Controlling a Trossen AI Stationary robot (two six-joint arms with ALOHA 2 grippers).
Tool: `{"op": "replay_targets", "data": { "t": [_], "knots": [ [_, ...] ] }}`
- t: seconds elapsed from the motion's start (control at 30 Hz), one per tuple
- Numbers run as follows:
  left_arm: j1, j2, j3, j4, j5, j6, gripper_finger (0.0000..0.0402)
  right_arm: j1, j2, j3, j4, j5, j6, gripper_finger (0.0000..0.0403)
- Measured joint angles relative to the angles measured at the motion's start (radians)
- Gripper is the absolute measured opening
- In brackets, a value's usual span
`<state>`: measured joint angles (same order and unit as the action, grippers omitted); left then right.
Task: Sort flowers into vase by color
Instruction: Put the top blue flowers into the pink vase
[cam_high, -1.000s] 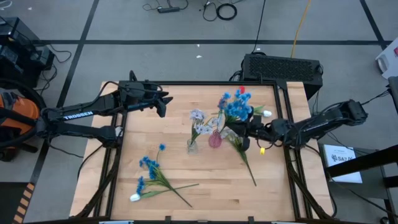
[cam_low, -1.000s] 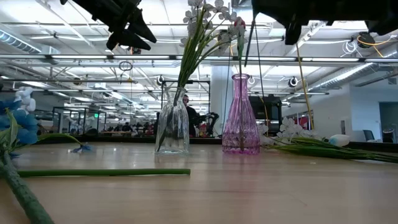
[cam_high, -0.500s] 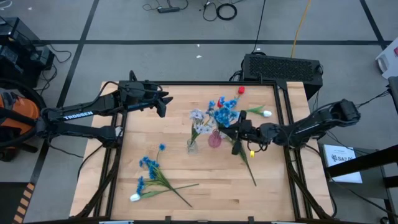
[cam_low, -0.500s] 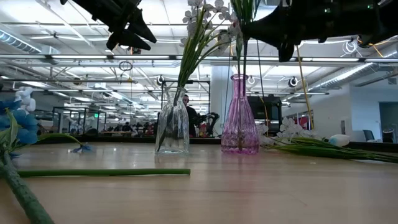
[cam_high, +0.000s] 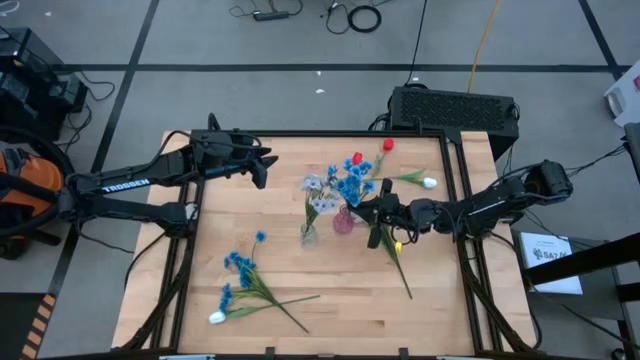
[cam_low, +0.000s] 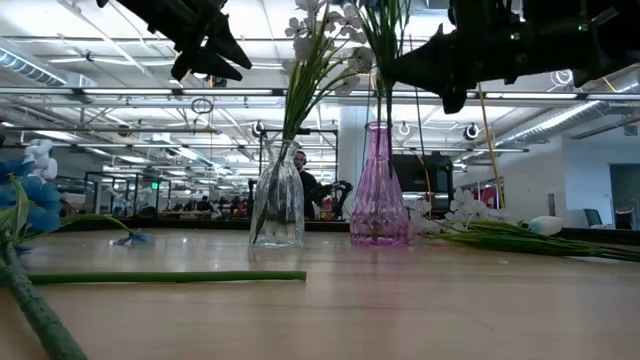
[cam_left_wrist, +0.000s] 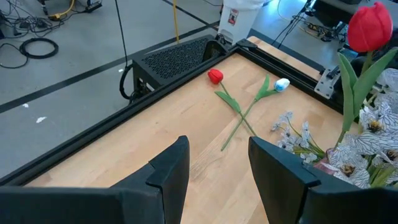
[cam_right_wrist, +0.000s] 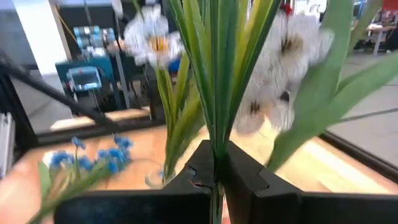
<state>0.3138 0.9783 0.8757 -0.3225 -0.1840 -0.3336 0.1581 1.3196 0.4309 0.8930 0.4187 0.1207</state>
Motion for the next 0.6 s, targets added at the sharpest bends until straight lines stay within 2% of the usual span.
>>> {"op": "replay_targets", "data": {
  "t": [0.1, 0.33, 0.47, 0.6],
  "knots": [
    [0.0, 0.0, 0.0, 0.0, 0.0, 0.0, 0.0171, 0.005, -0.025, 0.0, 0.077, -0.017, -0.013, 0.0006],
    [0.0, 0.0, 0.0, -0.001, 0.0, 0.001, 0.0171, 0.007, -0.147, 0.0, 0.086, -0.023, -0.126, 0.0006],
    [0.0, 0.0, 0.0, -0.001, 0.0, 0.008, 0.0171, 0.007, -0.188, 0.001, 0.045, 0.013, -0.175, 0.0006],
    [0.0, 0.0, 0.0, 0.0, 0.0, 0.025, 0.0171, 0.005, -0.172, 0.002, -0.029, 0.029, -0.128, 0.0006]
  ]
}}
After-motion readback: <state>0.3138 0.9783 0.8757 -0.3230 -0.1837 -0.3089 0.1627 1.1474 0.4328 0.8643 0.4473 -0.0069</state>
